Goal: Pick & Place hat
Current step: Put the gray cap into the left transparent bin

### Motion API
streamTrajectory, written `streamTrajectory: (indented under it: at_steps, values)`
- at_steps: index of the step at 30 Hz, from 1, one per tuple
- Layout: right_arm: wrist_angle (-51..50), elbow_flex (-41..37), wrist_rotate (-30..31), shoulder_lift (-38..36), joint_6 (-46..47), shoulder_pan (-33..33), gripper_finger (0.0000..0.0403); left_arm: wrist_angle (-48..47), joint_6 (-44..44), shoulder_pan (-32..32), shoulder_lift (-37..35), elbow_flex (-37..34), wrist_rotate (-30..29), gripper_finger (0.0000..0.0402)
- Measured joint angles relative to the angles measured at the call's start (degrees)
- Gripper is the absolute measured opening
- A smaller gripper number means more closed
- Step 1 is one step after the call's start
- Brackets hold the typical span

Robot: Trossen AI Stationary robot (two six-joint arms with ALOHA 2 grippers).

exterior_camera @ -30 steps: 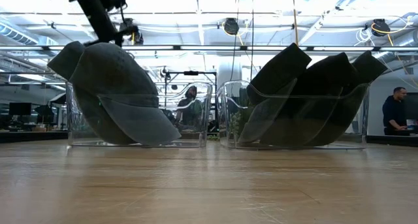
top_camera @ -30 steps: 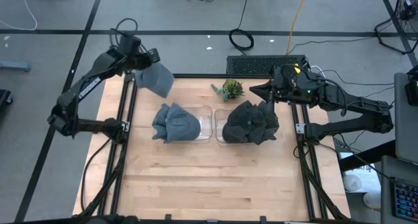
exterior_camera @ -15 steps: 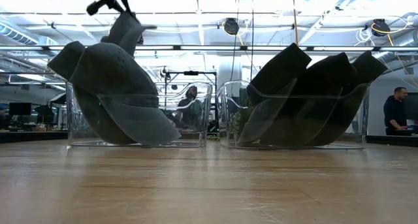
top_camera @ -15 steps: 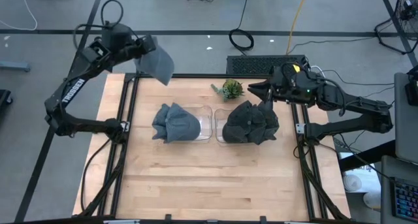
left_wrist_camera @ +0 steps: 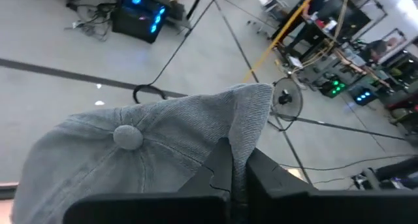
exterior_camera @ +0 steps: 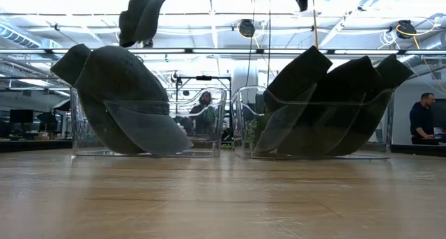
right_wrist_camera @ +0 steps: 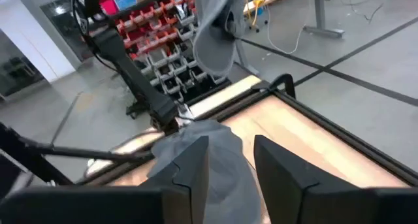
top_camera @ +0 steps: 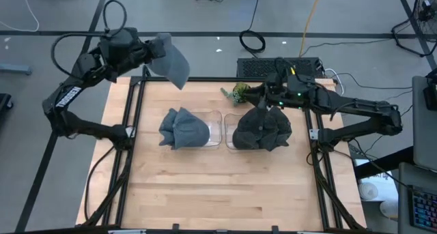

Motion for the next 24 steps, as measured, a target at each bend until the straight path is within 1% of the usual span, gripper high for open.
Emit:
streamTrajectory:
  at_steps: [3, 5, 13, 15, 19, 24]
  values:
    - [2.6, 0.0, 0.0, 1.5, 1.5, 0.0, 0.0118, -0.1, 0.5, -3.6, 2.1, 2.3, -2.6, 0.0006]
    - [4.5, 0.0, 0.0, 2.0, 1.9, 0.0, 0.0123, -0.1, 1.1, -5.6, 3.9, 4.3, -3.3, 0.0006]
    - [10.7, 0.0, 0.0, 1.9, 4.8, 0.0, 0.0147, -0.3, 4.3, -13.6, 13.3, 14.6, -7.3, 0.0006]
    - [11.3, 0.0, 0.0, 1.9, 5.3, 0.0, 0.0159, -0.4, 5.4, -15.3, 15.9, 17.5, -7.4, 0.0006]
    - [12.3, 0.0, 0.1, 1.9, 6.5, 0.0, 0.0188, -0.1, 7.4, -18.8, 20.7, 22.9, -9.8, 0.0006]
    - [13.7, 0.0, 0.2, 1.9, 8.0, 0.0, 0.0225, -0.4, 9.4, -22.2, 26.3, 28.0, -11.4, 0.0006]
